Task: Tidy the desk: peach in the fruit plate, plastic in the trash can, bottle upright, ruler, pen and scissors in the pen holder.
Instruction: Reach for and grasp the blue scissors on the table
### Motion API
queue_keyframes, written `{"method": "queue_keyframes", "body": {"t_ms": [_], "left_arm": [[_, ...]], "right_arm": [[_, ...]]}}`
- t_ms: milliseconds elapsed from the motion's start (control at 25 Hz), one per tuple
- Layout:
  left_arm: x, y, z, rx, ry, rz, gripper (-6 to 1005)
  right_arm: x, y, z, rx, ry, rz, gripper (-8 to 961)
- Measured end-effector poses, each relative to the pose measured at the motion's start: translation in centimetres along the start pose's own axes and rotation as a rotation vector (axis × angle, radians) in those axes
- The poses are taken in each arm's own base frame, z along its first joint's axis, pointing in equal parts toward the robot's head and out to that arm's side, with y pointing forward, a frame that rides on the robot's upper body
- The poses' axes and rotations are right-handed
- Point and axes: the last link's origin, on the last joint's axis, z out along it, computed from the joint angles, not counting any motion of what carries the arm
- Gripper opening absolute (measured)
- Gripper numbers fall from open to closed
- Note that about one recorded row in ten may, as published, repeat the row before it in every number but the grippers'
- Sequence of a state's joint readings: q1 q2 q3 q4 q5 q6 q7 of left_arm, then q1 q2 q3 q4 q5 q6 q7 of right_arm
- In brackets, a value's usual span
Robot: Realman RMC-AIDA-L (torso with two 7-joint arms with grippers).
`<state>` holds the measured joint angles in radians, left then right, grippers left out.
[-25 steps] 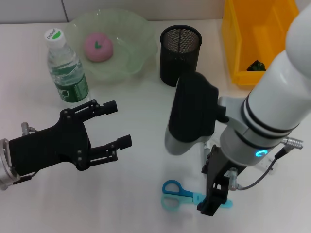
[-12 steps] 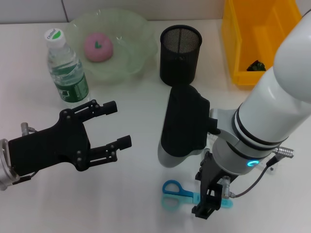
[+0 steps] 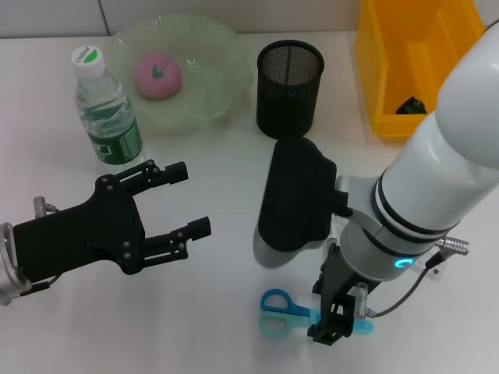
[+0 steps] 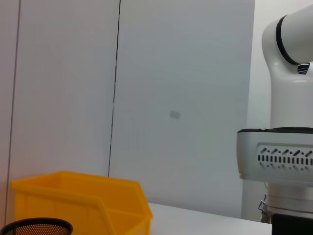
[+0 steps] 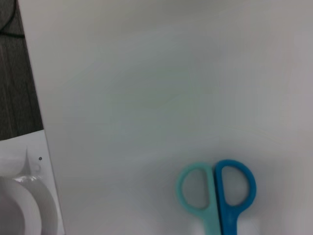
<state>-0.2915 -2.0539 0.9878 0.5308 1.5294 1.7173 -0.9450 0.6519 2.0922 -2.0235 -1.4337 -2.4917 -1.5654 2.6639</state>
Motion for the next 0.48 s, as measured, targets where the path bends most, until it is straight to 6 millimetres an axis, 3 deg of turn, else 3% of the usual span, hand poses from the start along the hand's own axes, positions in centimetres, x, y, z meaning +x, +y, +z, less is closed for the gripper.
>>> {"method": "queue_keyframes", "body": {"t_ms": [480], "left_arm": [[0.01,0.02,0.0,-0.001,0.001,0.0,802]], "right_arm": [[-0.07,0.38,0.51,0.002,0.013,-0.017,553]]}}
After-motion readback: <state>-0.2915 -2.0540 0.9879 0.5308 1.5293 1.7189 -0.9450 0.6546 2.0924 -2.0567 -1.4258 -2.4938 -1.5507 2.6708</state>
